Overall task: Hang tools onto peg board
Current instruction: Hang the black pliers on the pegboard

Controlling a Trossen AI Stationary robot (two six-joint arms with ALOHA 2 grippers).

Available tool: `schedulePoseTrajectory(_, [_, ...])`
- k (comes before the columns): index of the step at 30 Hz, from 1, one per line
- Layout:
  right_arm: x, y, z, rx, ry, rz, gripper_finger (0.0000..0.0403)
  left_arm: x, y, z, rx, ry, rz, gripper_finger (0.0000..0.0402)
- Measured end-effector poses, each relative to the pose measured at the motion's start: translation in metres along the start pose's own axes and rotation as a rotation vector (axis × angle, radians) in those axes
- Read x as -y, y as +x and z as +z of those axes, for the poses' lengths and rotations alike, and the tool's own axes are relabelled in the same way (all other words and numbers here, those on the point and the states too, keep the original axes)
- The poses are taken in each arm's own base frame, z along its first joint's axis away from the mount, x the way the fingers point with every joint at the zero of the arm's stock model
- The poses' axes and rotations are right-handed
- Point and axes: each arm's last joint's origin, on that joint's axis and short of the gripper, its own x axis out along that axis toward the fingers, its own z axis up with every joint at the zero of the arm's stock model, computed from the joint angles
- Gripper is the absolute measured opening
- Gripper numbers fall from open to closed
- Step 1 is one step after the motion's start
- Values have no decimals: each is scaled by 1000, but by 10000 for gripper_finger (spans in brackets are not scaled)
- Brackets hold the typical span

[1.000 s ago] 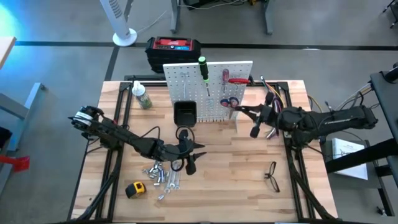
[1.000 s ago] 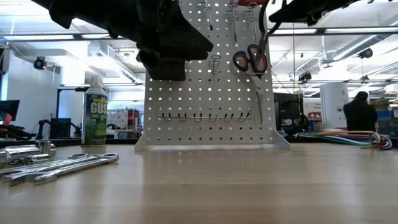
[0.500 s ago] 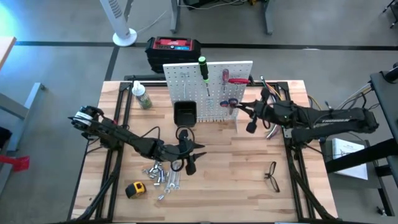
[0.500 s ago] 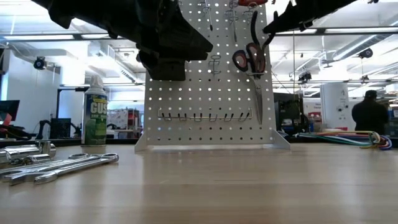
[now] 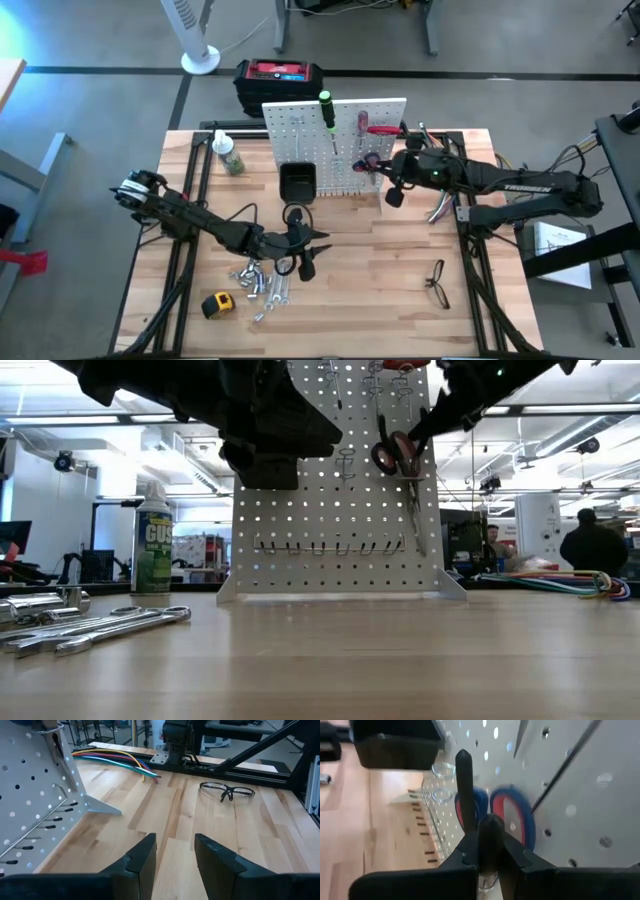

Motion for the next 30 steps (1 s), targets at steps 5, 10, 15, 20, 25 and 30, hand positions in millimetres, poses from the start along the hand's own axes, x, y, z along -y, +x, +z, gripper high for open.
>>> schedulePoseTrajectory(5, [-2,8,-2,-19,3,-4,17,0,0,-1,-9,5,2,124])
schedulePoseTrajectory(10, [-2,6,-2,-24,16,-4,56,0,0,-2,-16,5,4,124])
schedulePoseTrajectory(15, [2,-5,0,1,24,-23,130,-1,0,-2,-20,7,4,124])
schedulePoseTrajectory(20, [8,-21,4,54,41,-37,172,-1,0,-2,-20,7,5,124])
schedulePoseTrajectory(25, [15,-36,6,94,85,-129,180,-1,0,-2,-20,3,4,124])
schedulePoseTrajectory(30, [14,-34,1,32,42,-140,161,-1,0,-2,-19,2,4,124])
